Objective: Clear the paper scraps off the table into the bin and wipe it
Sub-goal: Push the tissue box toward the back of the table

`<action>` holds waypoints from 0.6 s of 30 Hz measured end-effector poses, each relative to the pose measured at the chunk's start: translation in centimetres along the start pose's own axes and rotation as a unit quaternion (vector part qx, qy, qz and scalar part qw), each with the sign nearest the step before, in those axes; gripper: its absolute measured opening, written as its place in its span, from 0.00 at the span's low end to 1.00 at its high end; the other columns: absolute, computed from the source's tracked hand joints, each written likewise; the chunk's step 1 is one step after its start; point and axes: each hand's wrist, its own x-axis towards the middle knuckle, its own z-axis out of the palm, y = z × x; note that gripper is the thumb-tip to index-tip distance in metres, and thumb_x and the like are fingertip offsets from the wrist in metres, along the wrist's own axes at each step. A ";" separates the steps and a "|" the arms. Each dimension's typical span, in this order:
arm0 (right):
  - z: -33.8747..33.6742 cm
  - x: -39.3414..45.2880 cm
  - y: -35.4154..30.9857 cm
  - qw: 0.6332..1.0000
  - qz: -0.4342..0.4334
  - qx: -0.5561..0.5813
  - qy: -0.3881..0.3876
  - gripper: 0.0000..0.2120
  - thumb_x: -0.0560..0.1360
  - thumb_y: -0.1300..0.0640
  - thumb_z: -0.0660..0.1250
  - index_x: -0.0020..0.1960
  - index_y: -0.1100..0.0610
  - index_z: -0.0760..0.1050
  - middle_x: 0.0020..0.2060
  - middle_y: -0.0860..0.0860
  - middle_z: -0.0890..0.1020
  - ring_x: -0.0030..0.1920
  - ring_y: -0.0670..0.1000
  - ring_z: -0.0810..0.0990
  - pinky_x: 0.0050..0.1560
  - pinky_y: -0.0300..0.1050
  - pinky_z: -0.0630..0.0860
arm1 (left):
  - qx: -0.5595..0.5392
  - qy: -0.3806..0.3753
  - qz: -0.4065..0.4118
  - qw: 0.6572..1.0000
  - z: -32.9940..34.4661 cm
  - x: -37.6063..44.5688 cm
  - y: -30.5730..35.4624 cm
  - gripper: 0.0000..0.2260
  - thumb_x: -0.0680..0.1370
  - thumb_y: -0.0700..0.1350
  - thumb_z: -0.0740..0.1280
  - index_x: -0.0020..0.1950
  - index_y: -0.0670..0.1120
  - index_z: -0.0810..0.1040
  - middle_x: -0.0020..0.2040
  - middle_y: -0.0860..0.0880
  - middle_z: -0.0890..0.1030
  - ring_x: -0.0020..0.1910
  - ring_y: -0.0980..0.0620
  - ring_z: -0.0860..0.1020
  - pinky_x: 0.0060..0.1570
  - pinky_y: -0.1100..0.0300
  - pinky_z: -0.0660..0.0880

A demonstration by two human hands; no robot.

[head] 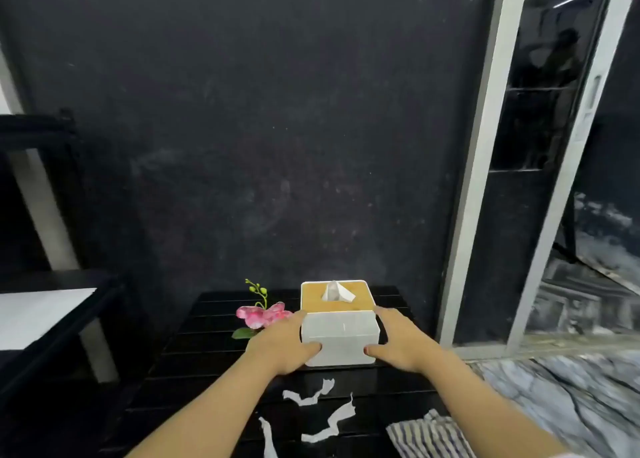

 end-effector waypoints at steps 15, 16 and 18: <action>3.7 6.5 3.5 0.996 0.040 0.048 0.060 0.32 0.72 0.49 0.68 0.71 0.50 0.56 0.70 0.50 0.65 0.66 0.53 0.68 0.67 0.52 0.68 | -0.117 0.114 0.008 0.986 6.4 7.1 -2.9 0.26 0.74 0.50 0.66 0.69 0.53 0.60 0.60 0.49 0.76 0.53 0.49 0.78 0.53 0.48 0.77; 3.8 6.5 3.7 0.996 0.041 0.049 0.069 0.32 0.72 0.50 0.67 0.71 0.50 0.56 0.70 0.50 0.66 0.67 0.53 0.68 0.67 0.51 0.68 | -0.116 0.123 0.004 0.986 6.6 7.3 -2.9 0.26 0.75 0.50 0.65 0.70 0.53 0.59 0.60 0.49 0.76 0.53 0.49 0.78 0.53 0.48 0.77; 3.6 6.6 4.0 0.995 0.042 0.053 0.079 0.31 0.73 0.51 0.67 0.71 0.51 0.57 0.69 0.50 0.66 0.67 0.52 0.69 0.67 0.51 0.67 | -0.108 0.135 0.010 0.985 7.2 7.9 -2.9 0.27 0.75 0.51 0.65 0.71 0.53 0.58 0.60 0.49 0.76 0.53 0.49 0.78 0.52 0.50 0.77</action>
